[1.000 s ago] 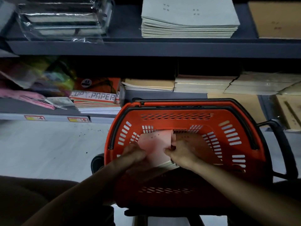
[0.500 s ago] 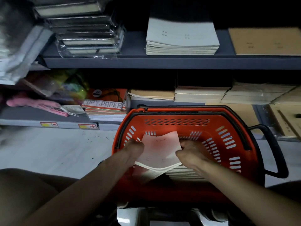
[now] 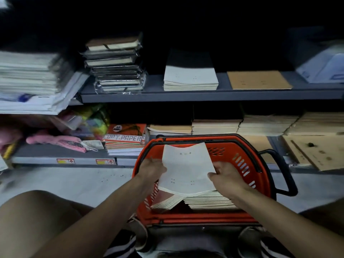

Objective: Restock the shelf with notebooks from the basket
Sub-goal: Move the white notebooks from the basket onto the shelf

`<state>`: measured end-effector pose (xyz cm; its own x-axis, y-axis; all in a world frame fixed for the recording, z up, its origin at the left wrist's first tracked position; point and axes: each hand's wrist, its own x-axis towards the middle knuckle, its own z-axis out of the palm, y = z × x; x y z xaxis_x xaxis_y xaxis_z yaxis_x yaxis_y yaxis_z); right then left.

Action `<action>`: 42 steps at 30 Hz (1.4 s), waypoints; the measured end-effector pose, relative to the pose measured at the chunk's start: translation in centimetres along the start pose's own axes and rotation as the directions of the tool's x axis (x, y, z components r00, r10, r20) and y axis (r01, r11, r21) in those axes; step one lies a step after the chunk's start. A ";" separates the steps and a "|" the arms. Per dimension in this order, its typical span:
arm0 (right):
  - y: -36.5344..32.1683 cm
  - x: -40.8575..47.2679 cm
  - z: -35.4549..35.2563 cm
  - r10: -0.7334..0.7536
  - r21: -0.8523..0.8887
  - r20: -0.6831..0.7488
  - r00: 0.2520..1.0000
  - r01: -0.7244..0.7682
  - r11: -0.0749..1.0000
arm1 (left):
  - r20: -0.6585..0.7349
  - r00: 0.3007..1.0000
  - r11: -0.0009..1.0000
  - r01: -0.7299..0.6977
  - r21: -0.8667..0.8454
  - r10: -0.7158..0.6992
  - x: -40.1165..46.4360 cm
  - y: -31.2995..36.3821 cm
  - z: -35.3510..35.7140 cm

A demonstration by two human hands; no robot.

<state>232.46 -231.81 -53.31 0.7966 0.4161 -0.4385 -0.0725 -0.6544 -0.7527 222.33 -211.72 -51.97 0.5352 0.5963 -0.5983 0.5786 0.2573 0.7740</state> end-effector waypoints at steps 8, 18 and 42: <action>-2.4 -4.9 -3.0 -0.156 0.037 -0.159 0.975 0.164 0.986 | -0.023 0.972 0.972 -0.235 -0.020 0.234 -5.9 3.4 -0.9; -5.7 -7.3 -4.7 -0.298 0.153 -0.304 0.905 0.355 0.922 | -0.093 0.903 0.874 -0.429 -0.228 0.419 -8.9 7.5 -1.6; -19.2 12.7 -11.9 -0.384 0.201 -0.430 0.817 0.501 0.842 | 0.012 0.690 0.689 -0.724 0.040 0.724 5.8 24.8 1.0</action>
<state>251.08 -221.50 -38.58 0.9368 0.3200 0.1415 0.2174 -0.2153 -0.9520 240.36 -202.63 -36.46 0.7956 0.5883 0.1449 0.0358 -0.2843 0.9581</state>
